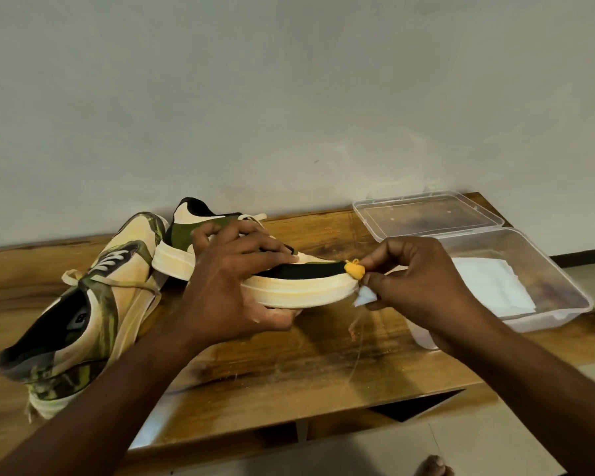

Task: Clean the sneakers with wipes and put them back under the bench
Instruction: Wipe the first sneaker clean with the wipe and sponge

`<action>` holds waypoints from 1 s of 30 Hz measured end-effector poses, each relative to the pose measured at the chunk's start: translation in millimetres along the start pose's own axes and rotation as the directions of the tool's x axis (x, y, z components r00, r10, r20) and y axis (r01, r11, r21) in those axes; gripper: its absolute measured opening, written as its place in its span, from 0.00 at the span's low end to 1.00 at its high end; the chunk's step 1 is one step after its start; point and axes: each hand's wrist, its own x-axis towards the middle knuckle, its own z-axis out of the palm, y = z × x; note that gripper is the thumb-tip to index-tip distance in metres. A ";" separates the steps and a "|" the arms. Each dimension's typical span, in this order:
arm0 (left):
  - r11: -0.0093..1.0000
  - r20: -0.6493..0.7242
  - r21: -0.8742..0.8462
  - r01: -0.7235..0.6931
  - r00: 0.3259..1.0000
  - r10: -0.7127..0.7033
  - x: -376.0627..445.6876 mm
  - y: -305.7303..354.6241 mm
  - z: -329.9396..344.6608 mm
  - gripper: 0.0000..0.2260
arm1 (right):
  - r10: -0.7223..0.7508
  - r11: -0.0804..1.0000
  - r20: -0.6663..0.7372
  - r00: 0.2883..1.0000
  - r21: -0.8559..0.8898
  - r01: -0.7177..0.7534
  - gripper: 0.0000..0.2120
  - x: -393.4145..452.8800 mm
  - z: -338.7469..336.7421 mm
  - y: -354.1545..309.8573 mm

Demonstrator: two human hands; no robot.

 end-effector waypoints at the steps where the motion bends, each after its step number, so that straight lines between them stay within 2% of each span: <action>1: 0.999 -0.055 -0.035 -0.006 0.998 0.004 1.7 0.3 -2.6 0.29 | -0.013 0.997 -0.020 1.000 0.077 0.014 0.09 -3.1 -0.7 -6.6; 4: 0.984 -0.226 -0.166 -0.065 0.974 0.026 9.2 4.9 -12.4 0.27 | -0.173 0.957 -0.173 0.970 0.205 0.207 0.08 -20.6 0.5 -33.9; 6: 0.954 -0.310 -0.284 -0.094 0.951 0.001 11.8 12.6 -14.8 0.26 | -0.324 0.896 -0.278 0.904 0.215 0.388 0.07 -35.8 3.3 -56.4; 8: 0.901 -0.332 -0.426 -0.080 0.940 -0.074 11.3 22.0 -13.7 0.26 | -0.442 0.823 -0.335 0.832 0.219 0.525 0.07 -47.3 7.3 -74.0; 11: 0.837 -0.309 -0.547 -0.033 0.937 -0.165 7.2 30.4 -14.6 0.27 | -0.533 0.765 -0.363 0.764 0.179 0.619 0.07 -51.9 14.5 -82.2; 14: 0.843 -0.301 -0.538 -0.010 0.936 -0.181 4.3 36.0 -26.7 0.28 | -0.587 0.743 -0.365 0.722 0.110 0.660 0.07 -50.8 23.1 -82.5; 17: 0.844 -0.280 -0.536 0.009 0.941 -0.188 -1.4 42.7 -40.4 0.29 | -0.629 0.727 -0.316 0.710 0.086 0.681 0.07 -52.4 40.3 -84.8; 21: 0.860 -0.298 -0.505 0.073 0.920 -0.253 -13.8 41.8 -53.6 0.24 | -0.684 0.706 -0.243 0.688 0.020 0.708 0.09 -52.4 67.9 -82.8; 25: 0.869 -0.283 -0.484 0.103 0.921 -0.267 -29.8 31.9 -63.6 0.26 | -0.718 0.688 -0.198 0.667 -0.058 0.724 0.10 -49.6 79.6 -85.6; 27: 0.886 -0.289 -0.449 0.114 0.920 -0.265 -35.4 27.7 -70.5 0.28 | -0.680 0.726 -0.226 0.697 -0.081 0.683 0.09 -43.4 80.9 -86.4; 30: 0.920 -0.319 -0.372 0.122 0.914 -0.250 -41.0 22.2 -80.2 0.27 | -0.504 0.850 -0.237 0.830 0.033 0.526 0.11 -33.4 86.1 -83.7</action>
